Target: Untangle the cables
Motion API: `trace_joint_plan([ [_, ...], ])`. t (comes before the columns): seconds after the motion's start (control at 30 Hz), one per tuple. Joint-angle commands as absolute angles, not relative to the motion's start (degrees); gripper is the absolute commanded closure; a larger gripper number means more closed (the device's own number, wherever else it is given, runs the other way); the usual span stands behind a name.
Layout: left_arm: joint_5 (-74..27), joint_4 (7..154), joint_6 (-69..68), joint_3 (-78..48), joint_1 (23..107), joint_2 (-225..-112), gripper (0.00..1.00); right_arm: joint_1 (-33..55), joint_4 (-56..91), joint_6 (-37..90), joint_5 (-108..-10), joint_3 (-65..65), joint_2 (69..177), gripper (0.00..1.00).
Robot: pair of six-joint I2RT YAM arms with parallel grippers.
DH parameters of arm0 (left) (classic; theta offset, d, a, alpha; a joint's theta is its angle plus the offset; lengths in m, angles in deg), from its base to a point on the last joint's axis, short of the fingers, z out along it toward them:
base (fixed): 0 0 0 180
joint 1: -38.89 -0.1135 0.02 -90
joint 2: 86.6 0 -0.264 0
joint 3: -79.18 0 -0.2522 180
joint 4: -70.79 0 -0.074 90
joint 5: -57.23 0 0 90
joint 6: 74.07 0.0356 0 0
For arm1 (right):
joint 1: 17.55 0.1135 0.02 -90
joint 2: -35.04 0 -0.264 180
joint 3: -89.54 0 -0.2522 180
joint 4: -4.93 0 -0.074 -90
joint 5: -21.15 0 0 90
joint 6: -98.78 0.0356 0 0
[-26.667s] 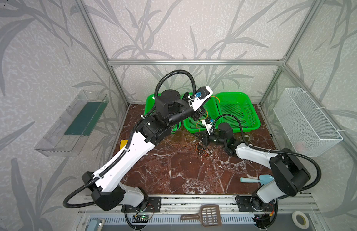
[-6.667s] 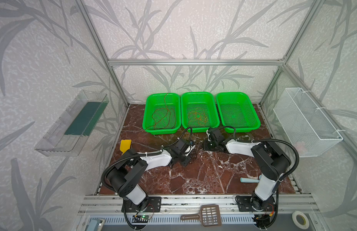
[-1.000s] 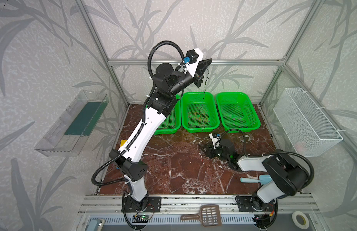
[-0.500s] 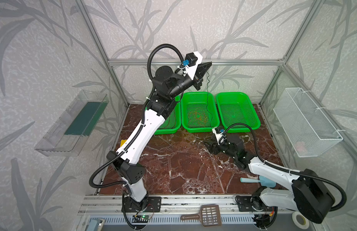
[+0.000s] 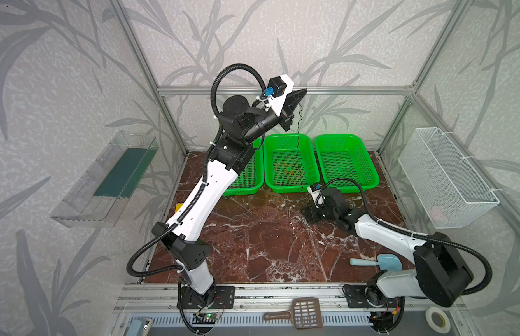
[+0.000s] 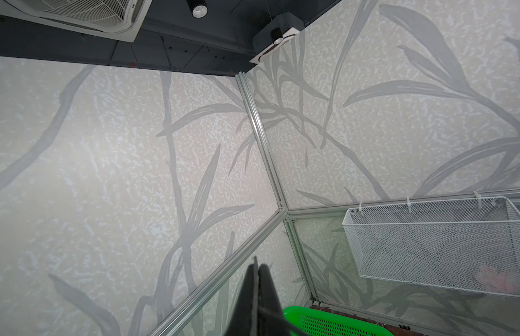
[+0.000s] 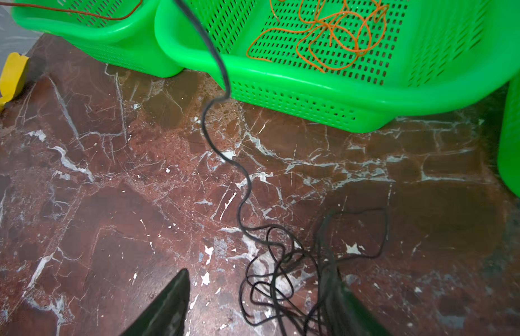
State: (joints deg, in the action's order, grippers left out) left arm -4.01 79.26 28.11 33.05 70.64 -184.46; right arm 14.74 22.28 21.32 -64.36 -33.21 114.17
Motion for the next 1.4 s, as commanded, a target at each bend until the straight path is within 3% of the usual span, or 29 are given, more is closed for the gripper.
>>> trace_joint_plan([
  [0.0,-5.1,79.5,30.9,32.5,70.3,-181.3,1.0,14.6,33.2,22.9,-69.8,-31.2,113.2,0.28],
  [0.3,-7.7,81.6,33.3,31.1,69.7,-178.9,1.0,11.8,36.0,21.4,-70.8,-30.9,112.7,0.27],
  [0.47,-11.6,81.6,33.1,22.4,68.7,-173.4,1.0,9.4,36.3,21.5,-72.0,-30.0,113.8,0.3],
  [0.6,-15.7,78.4,30.8,11.1,67.8,-167.8,1.0,7.1,35.9,21.7,-71.4,-29.2,114.5,0.39],
  [0.8,-19.9,73.8,24.7,-5.1,65.9,-161.3,1.0,5.1,36.4,19.2,-70.6,-27.6,115.8,0.64],
  [1.0,-22.6,70.0,17.5,-19.2,64.4,-157.6,1.0,3.4,36.6,18.2,-70.1,-26.9,115.3,0.82],
  [1.37,-24.8,67.4,10.1,-38.3,61.7,-152.1,1.0,2.4,35.0,15.1,-63.7,-26.0,114.5,0.85],
])
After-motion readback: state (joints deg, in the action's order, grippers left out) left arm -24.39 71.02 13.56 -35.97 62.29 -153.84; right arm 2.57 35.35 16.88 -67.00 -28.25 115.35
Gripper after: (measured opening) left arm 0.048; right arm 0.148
